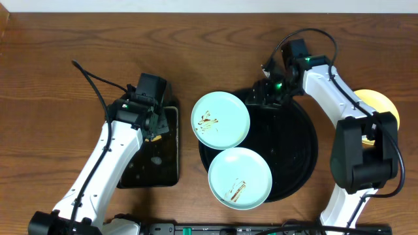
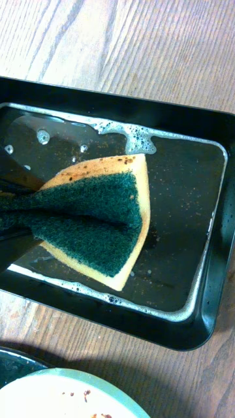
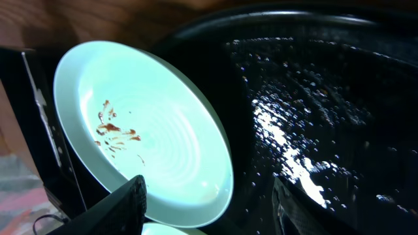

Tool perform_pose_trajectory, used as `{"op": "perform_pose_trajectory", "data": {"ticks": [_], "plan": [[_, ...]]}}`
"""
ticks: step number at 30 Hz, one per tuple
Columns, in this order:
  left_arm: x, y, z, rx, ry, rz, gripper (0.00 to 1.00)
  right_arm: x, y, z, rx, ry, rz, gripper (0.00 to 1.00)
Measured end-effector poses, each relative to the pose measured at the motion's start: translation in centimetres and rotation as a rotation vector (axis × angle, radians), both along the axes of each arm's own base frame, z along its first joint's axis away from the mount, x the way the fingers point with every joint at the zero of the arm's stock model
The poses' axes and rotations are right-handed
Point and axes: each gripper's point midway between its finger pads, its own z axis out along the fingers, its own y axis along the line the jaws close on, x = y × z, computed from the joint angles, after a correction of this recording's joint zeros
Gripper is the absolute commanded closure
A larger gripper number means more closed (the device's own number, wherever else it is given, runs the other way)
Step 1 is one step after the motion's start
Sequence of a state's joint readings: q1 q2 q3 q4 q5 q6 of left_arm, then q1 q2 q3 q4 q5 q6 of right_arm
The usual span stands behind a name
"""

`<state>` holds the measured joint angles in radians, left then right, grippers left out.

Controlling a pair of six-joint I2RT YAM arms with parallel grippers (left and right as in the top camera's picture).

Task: Clean dirty plates on tray and stack at the side
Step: 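Release the yellow plate and reach the right gripper to the black tray, then grasp the rim of the back light-blue plate with the right gripper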

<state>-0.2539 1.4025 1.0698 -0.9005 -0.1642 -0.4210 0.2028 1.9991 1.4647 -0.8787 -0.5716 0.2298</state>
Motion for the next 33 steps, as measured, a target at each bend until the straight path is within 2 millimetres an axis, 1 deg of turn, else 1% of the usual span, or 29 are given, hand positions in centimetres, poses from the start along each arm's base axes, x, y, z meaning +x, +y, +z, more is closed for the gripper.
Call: {"op": "perform_pose_trajectory", "data": {"ticks": [3, 9, 12, 15, 19, 22, 25, 30, 32, 33], "plan": [[0.0, 0.0, 0.0, 0.000, 0.000, 0.000, 0.85, -0.4, 0.1, -0.8, 0.009, 0.008, -0.005, 0.44], [0.0, 0.0, 0.0, 0.001, 0.001, -0.002, 0.85, -3.1, -0.3, -4.2, 0.011, 0.083, -0.023, 0.47], [0.0, 0.0, 0.0, 0.001, 0.001, -0.003, 0.85, -3.9, -0.1, -5.1, 0.035, 0.099, -0.030, 0.49], [0.0, 0.0, 0.0, 0.001, 0.001, -0.003, 0.85, -3.9, 0.4, -5.1, 0.074, 0.089, -0.034, 0.50], [0.0, 0.0, 0.0, 0.001, 0.002, -0.003, 0.85, -3.9, 0.7, -5.1, 0.099, 0.088, -0.044, 0.57], [0.0, 0.0, 0.0, 0.001, 0.002, -0.003, 0.84, -3.8, 0.7, -5.2, 0.101, 0.086, -0.051, 0.60], [-0.1, 0.0, 0.0, 0.001, 0.003, -0.003, 0.84, -3.7, 1.0, -5.3, 0.103, 0.079, -0.051, 0.60], [-0.2, 0.0, -0.1, 0.003, 0.009, -0.003, 0.84, -3.4, 2.6, -5.2, 0.110, 0.045, -0.032, 0.60], [-0.2, 0.0, -0.1, 0.003, 0.009, -0.003, 0.85, -3.5, 3.3, -5.1, 0.114, 0.038, -0.023, 0.64], [-0.2, 0.0, -0.1, 0.003, 0.009, -0.003, 0.85, -3.6, 3.4, -5.2, 0.112, 0.038, -0.021, 0.68]]}}
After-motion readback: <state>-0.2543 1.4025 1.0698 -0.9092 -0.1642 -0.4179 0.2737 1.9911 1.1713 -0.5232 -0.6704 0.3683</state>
